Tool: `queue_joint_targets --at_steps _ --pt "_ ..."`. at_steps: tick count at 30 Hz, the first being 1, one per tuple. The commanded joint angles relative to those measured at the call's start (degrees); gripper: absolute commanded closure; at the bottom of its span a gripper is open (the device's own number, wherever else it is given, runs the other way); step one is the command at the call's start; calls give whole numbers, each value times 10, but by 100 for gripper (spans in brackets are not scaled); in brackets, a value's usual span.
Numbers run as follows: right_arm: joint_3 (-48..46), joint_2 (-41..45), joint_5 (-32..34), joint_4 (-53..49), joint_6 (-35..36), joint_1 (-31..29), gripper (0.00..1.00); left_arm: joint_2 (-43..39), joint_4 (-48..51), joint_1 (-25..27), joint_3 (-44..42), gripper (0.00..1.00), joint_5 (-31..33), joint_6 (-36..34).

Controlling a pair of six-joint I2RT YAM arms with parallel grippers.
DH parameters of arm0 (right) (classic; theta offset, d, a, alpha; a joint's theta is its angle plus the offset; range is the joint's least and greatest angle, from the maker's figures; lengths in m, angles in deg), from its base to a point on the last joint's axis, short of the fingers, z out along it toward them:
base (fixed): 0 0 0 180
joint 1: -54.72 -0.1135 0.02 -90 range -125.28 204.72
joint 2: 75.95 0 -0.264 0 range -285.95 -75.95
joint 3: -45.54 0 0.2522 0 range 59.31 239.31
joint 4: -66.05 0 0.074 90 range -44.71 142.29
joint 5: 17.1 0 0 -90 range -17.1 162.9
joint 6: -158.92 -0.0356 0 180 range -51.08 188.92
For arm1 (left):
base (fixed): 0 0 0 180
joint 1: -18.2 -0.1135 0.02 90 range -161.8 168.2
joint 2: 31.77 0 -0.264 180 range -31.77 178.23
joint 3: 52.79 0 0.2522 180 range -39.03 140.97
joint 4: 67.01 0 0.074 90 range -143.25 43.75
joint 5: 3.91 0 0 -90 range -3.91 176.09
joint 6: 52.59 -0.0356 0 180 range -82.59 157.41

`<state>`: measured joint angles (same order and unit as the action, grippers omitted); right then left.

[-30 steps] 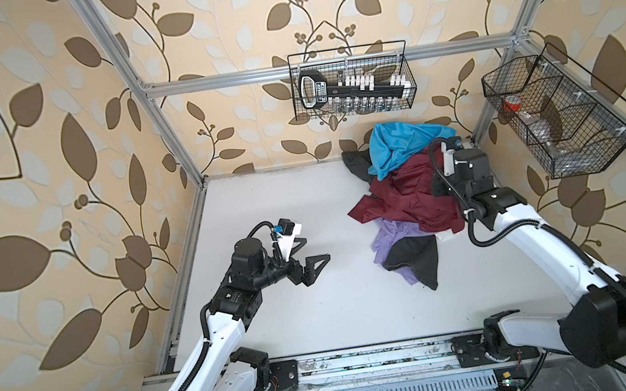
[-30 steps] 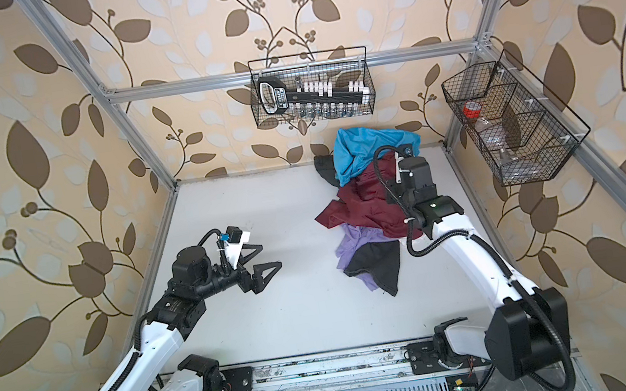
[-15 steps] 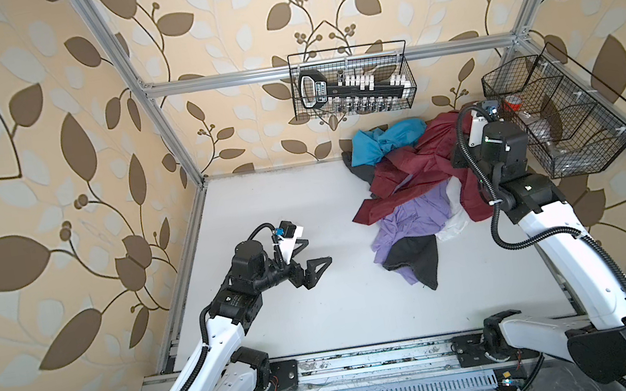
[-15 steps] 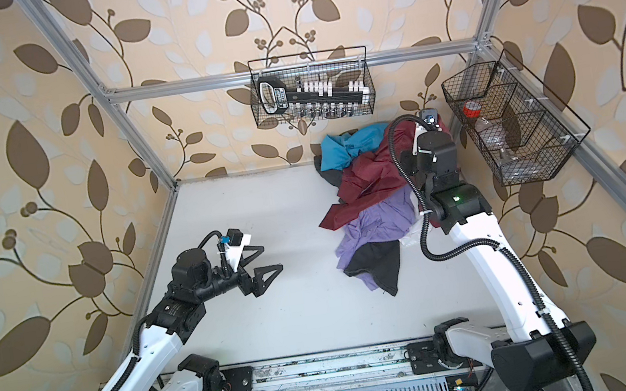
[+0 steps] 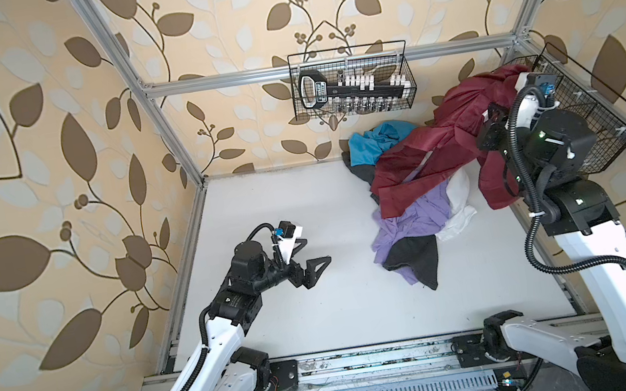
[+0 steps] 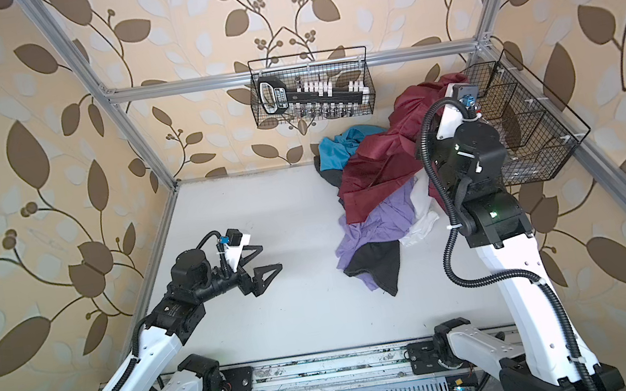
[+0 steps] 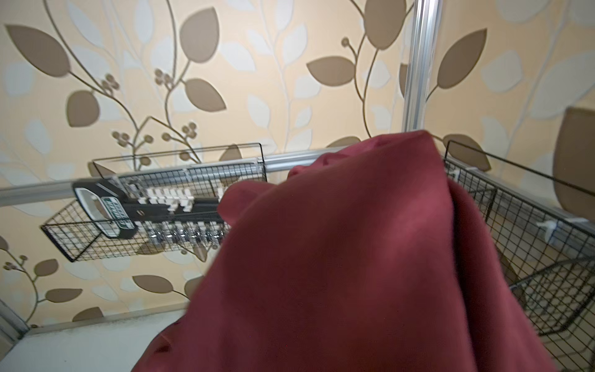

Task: Pick out a specific cloth from the pile
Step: 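Lift the maroon shirt high with the right gripper, pulling it from the pile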

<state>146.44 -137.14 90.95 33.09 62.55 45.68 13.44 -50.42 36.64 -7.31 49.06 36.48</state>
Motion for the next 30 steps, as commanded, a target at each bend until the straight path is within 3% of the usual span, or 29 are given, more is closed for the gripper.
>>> queue_joint_targets --at_steps 1,15,25,30 --pt "34 14 -74 47 -3 -3 100 -10 -10 5 -2 1 3 -9" --pt "68 23 -267 113 -78 -5 100 -51 -28 5 -17 1 49 -1" --pt "155 -39 -365 187 -146 -6 100 -74 -36 5 -27 1 83 8" --pt "151 -64 -415 237 -197 -15 100 -82 -38 5 -30 1 93 9"
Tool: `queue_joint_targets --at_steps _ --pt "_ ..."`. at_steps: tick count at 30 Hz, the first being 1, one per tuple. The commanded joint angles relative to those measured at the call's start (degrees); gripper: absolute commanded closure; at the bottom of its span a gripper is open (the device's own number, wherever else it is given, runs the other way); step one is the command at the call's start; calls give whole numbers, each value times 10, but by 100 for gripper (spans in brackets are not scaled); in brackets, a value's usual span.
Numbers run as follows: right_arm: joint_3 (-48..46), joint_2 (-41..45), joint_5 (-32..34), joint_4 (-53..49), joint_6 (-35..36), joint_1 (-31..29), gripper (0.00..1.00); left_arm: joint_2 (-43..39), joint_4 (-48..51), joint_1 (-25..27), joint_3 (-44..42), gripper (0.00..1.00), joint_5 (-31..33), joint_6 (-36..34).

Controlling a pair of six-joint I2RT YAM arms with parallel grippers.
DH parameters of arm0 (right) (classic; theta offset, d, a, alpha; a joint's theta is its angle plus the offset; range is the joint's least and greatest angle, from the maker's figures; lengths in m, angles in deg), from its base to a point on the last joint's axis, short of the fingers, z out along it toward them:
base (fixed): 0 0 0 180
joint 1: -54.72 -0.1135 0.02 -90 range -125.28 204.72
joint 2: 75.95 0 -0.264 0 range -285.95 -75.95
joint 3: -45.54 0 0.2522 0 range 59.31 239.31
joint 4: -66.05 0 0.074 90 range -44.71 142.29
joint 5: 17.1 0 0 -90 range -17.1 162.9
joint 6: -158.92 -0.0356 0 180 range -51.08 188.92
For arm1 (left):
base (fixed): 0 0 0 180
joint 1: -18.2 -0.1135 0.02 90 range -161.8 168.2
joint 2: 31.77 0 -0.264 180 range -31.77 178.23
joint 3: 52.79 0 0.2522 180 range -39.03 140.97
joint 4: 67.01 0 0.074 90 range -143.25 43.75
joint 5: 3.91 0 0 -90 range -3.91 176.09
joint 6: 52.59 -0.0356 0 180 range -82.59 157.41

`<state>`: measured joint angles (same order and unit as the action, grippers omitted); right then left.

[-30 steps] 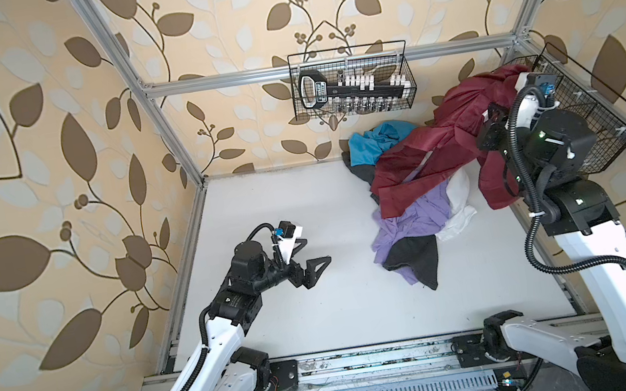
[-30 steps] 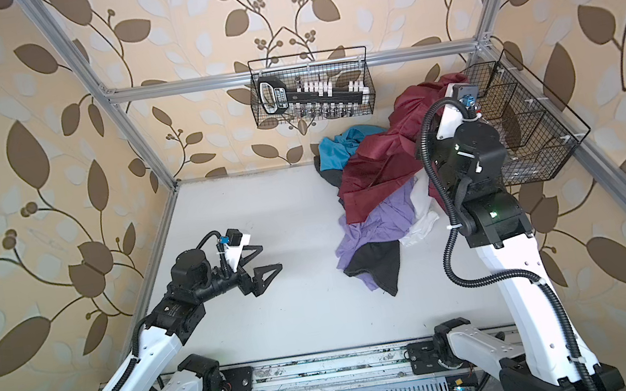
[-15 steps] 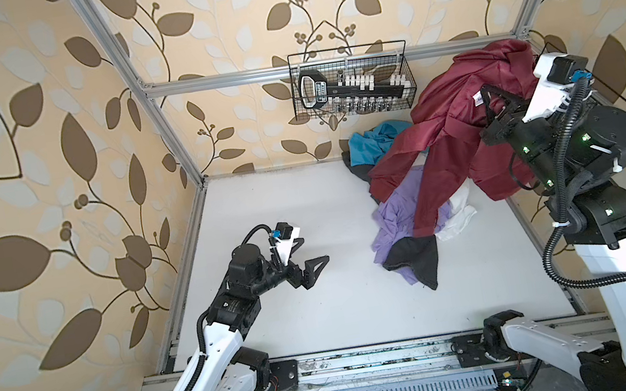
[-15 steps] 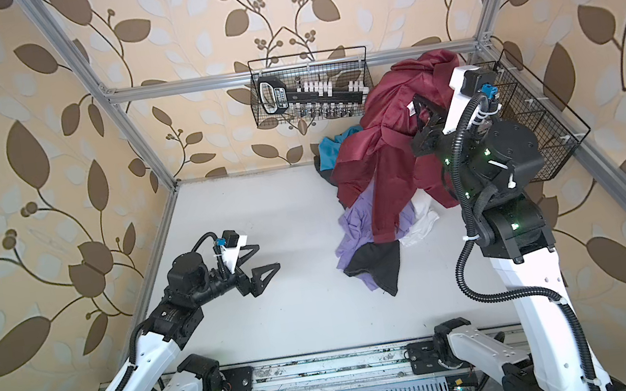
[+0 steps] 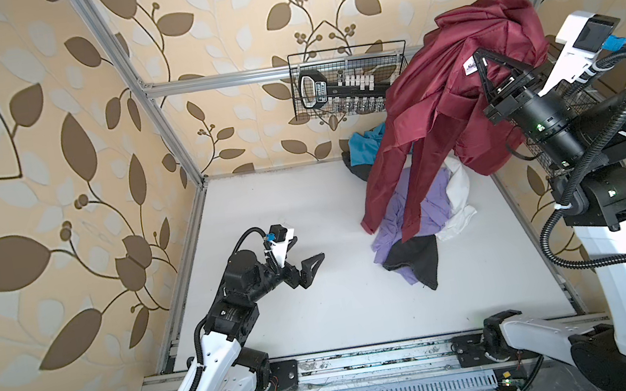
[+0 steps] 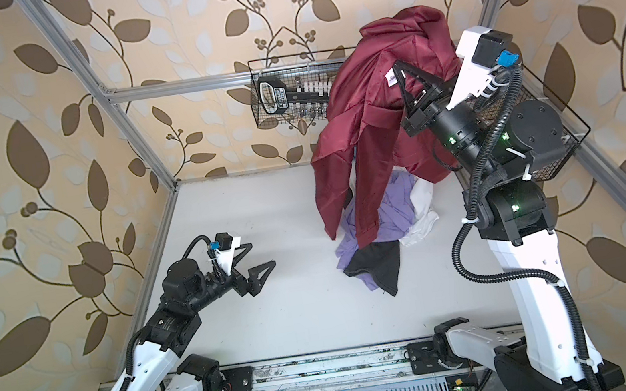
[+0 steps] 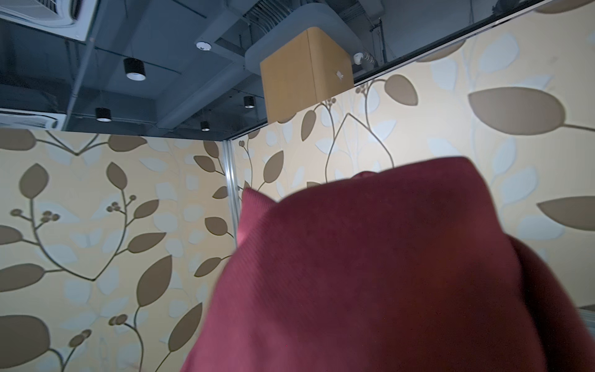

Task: Pick out a specific cloth from the pile
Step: 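Lift the maroon shirt high with the right gripper, pulling it from the pile, then swing the held maroon shirt across toward the left gripper's side of the table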

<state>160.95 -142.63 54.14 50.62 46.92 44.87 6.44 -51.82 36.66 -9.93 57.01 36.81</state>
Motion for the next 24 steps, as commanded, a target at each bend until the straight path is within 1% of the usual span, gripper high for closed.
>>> queue_joint_targets --at_steps 1,5,9,11,17,19,20,22,24 --pt "-3 -12 -50 70 -45 -14 100 -14 -24 5 -4 1 16 6" --pt "-40 -28 -43 87 -32 -68 100 -26 -30 6 -11 1 18 5" --pt "-39 -74 8 64 41 -178 100 -34 -31 6 -14 1 27 6" --pt "-22 -107 20 61 61 -218 100 -36 -32 6 -15 1 31 7" --pt "96 -246 18 49 72 -293 100 -40 -37 6 -19 1 32 8" --pt "154 -296 19 38 77 -297 100 -42 -39 6 -20 1 31 6" --pt "186 -322 17 34 77 -310 100 -43 -41 6 -21 1 30 6" --pt "248 -372 18 24 79 -310 100 -44 -44 6 -22 1 29 6" --pt "328 -428 37 0 106 -309 100 -45 -47 7 -23 1 27 5"
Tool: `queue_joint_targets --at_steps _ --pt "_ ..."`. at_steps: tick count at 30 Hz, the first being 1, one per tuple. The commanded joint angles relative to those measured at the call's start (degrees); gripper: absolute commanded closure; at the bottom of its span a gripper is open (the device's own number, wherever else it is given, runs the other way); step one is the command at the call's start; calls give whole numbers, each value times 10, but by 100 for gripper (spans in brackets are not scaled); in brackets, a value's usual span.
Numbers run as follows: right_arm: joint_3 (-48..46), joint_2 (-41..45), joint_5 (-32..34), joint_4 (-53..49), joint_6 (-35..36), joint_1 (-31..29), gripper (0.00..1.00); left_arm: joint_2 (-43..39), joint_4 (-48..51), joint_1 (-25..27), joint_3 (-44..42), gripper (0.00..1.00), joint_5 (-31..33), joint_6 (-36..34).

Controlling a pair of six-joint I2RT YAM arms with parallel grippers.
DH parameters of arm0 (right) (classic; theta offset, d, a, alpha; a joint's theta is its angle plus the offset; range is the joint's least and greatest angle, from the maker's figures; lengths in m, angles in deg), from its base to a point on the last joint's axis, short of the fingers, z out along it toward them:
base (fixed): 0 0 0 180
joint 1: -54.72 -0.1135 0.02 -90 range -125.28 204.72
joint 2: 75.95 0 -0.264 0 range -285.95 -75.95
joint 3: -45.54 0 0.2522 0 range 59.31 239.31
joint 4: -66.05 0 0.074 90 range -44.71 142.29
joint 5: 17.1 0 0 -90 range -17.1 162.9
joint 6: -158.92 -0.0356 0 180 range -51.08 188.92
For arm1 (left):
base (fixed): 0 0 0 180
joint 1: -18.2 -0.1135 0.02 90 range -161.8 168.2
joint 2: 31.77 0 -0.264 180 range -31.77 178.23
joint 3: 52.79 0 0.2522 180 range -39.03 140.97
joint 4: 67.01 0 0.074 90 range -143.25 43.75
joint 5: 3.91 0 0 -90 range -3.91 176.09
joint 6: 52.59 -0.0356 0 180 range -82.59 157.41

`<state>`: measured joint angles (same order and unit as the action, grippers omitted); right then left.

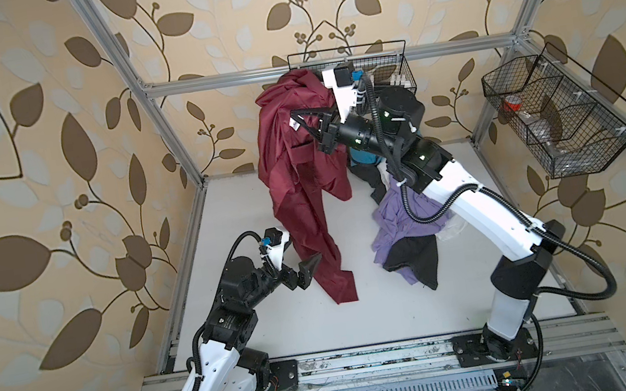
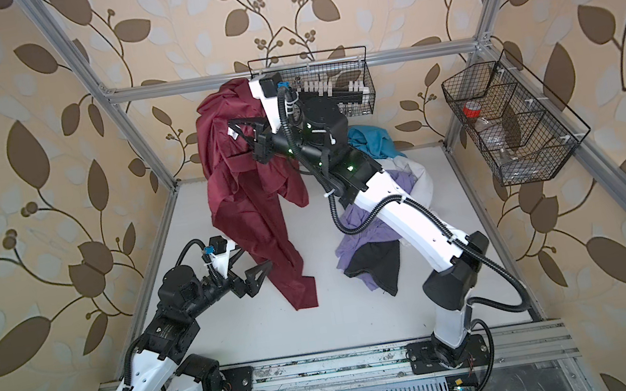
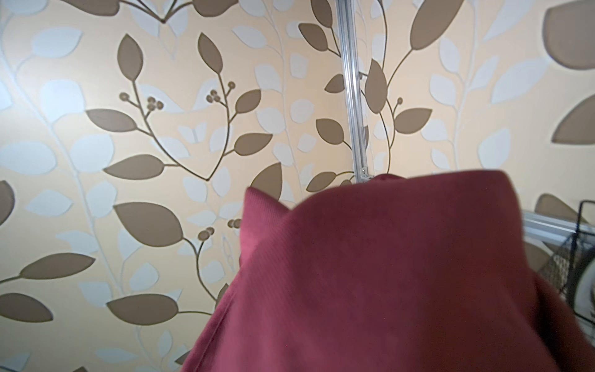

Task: Pick out a specific cloth from the pile
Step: 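Swing the held maroon shirt across toward the left gripper's side of the table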

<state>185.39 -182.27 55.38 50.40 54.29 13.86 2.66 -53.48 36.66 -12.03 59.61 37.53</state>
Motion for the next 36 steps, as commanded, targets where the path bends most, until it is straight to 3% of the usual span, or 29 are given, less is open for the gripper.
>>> queue_joint_targets --at_steps 1,4,8,21,36 --pt "108 -53 35 3 41 2 100 -7 -31 7 -3 1 0 -1" --pt "147 -108 36 43 24 10 100 -7 -33 7 -2 1 -3 -2" --pt "140 -169 -30 101 -64 38 100 -6 -31 8 -4 1 2 -8" --pt "68 -301 -211 175 -193 35 100 -9 -31 8 -8 1 9 -11" --pt "-30 -403 -293 283 -293 13 97 -15 -35 9 -9 1 16 -10"
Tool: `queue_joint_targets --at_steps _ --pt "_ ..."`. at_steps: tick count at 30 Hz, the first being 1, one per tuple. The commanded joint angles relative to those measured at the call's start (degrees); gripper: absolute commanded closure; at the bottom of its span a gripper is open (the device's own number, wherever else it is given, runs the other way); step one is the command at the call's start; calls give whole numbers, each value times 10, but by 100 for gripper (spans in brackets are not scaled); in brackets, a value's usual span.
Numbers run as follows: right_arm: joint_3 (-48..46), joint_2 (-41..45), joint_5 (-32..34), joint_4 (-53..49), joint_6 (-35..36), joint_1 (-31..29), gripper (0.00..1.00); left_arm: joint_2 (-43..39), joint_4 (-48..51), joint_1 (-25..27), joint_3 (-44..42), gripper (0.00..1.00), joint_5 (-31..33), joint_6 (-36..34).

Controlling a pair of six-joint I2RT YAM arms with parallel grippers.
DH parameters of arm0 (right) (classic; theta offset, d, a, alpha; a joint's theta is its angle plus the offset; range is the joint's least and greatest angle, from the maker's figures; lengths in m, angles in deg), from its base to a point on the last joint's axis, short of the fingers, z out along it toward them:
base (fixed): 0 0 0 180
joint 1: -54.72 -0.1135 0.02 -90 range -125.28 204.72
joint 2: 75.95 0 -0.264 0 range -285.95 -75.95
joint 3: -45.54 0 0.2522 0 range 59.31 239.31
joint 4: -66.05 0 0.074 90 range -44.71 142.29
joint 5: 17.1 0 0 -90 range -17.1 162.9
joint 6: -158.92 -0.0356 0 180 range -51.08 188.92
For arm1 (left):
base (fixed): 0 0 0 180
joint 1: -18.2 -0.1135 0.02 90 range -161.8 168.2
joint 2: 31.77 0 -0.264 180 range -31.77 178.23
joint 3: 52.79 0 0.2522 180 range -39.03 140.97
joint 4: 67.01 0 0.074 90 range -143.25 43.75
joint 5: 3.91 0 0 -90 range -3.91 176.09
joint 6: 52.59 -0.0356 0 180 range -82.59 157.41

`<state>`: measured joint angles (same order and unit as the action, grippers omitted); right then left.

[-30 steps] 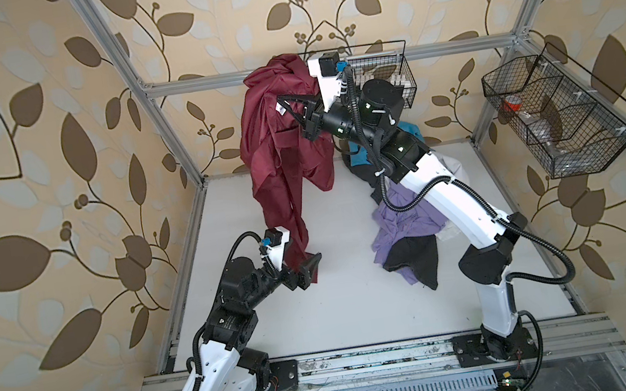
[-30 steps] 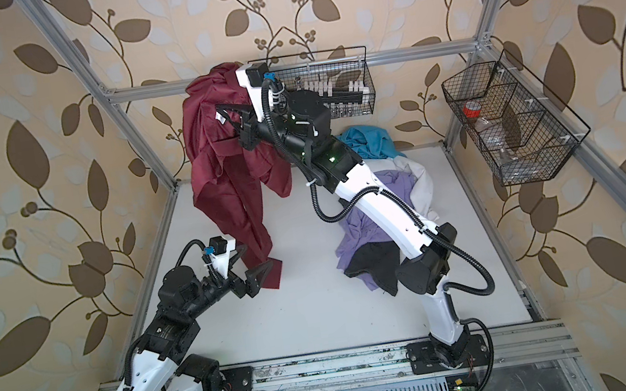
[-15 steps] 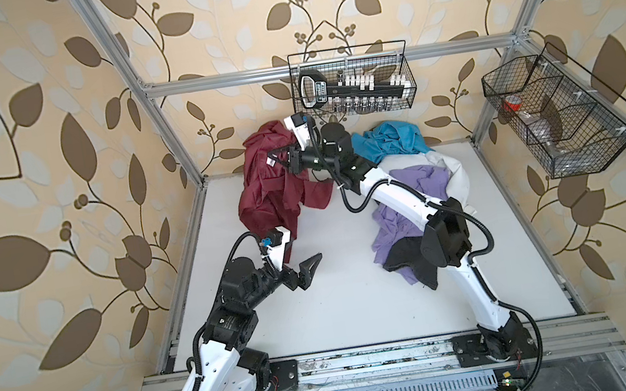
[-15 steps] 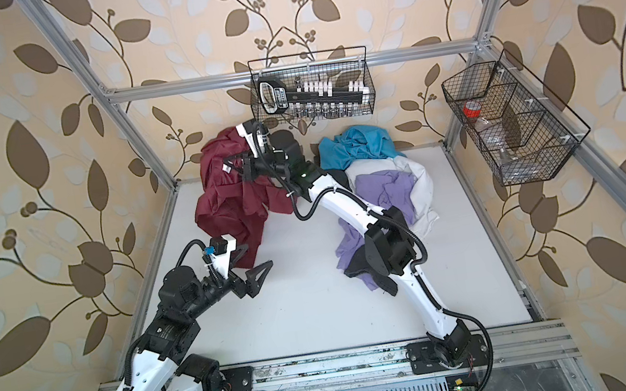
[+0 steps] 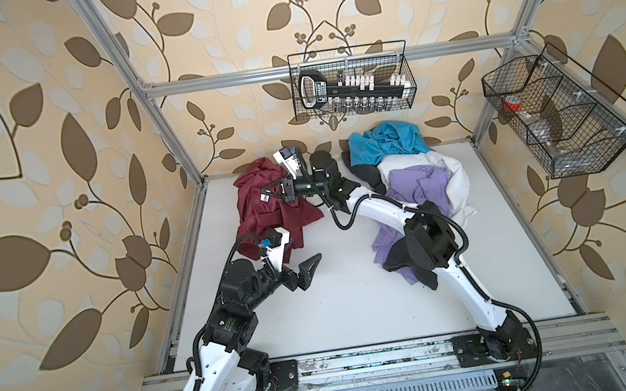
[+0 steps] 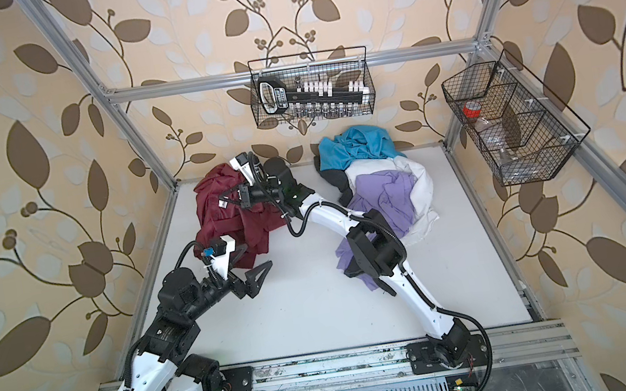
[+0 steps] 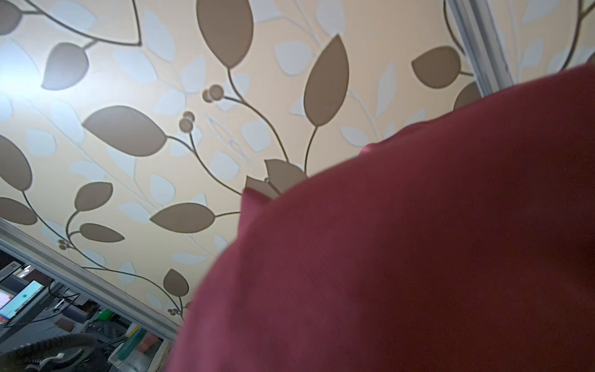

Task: Pick out a specific cloth from the pile
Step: 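Swing the held maroon shirt across toward the left gripper's side of the table, then lower the maroon shirt onto the table and open the right gripper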

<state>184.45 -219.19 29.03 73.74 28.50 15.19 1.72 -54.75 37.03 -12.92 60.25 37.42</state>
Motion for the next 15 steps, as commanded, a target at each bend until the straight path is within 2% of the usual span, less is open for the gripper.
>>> queue_joint_targets --at_steps 1,7,13,15 --pt "-22 -43 -30 44 -35 0 97 -5 -22 5 0 1 11 -8" --pt "-31 -88 -22 22 -36 8 88 -4 -22 6 2 1 11 -9" --pt "-30 -116 5 -16 -28 14 84 -12 -25 8 1 1 7 -7" --pt "-31 -121 17 -36 -19 14 80 -15 -27 8 -3 1 11 -6"
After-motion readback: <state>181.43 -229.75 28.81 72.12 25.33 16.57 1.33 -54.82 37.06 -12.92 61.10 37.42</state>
